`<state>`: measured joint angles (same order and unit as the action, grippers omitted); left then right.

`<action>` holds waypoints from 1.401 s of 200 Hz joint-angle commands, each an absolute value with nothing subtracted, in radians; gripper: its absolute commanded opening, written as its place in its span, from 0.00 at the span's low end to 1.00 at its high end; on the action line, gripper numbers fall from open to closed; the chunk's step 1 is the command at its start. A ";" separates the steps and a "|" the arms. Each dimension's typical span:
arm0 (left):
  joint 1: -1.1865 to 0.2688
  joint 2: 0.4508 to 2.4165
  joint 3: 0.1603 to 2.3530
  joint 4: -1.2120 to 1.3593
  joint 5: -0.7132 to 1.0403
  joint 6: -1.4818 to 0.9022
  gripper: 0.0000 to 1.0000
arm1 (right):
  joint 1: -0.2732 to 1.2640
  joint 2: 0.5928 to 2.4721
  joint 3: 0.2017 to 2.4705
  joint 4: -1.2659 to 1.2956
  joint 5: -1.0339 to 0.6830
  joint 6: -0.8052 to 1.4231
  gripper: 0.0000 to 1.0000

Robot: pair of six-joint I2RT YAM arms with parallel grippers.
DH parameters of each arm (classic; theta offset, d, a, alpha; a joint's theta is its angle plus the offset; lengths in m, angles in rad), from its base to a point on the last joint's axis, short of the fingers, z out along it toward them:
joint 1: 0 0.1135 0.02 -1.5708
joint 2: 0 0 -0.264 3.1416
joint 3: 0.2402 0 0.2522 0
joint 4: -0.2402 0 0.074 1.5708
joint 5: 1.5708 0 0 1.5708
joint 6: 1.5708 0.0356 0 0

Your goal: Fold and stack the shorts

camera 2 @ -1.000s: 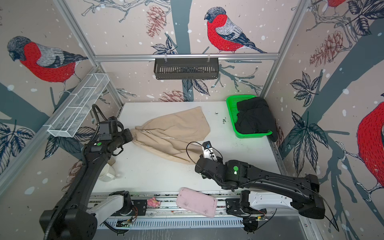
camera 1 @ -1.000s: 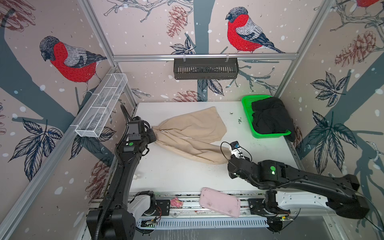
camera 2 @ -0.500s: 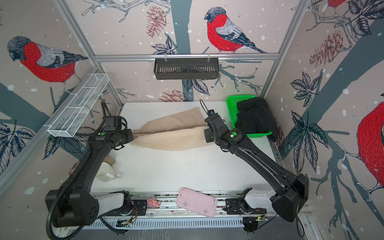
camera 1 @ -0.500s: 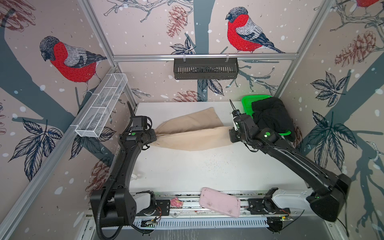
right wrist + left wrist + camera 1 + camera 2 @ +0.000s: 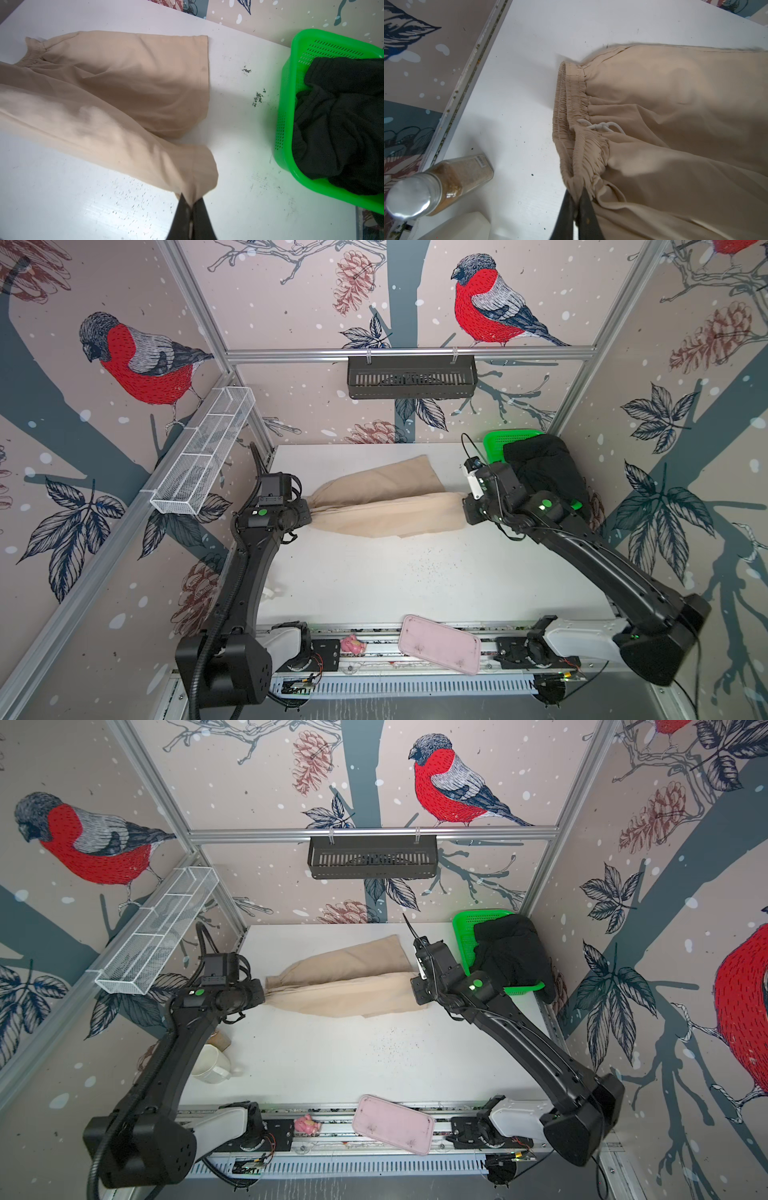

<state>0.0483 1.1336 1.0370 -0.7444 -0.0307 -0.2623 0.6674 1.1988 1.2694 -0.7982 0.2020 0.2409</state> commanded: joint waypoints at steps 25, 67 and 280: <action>0.048 1.033 1.047 -0.828 -0.003 -0.241 0.00 | 0.718 1.012 1.158 -0.947 0.241 0.387 0.01; 0.049 1.107 1.018 -0.802 -0.007 -0.233 0.00 | 0.694 1.126 1.186 -0.845 0.235 0.303 0.01; 0.100 1.483 1.221 -0.835 -0.110 -0.236 0.00 | 0.410 1.841 1.807 -0.862 0.025 -0.020 0.01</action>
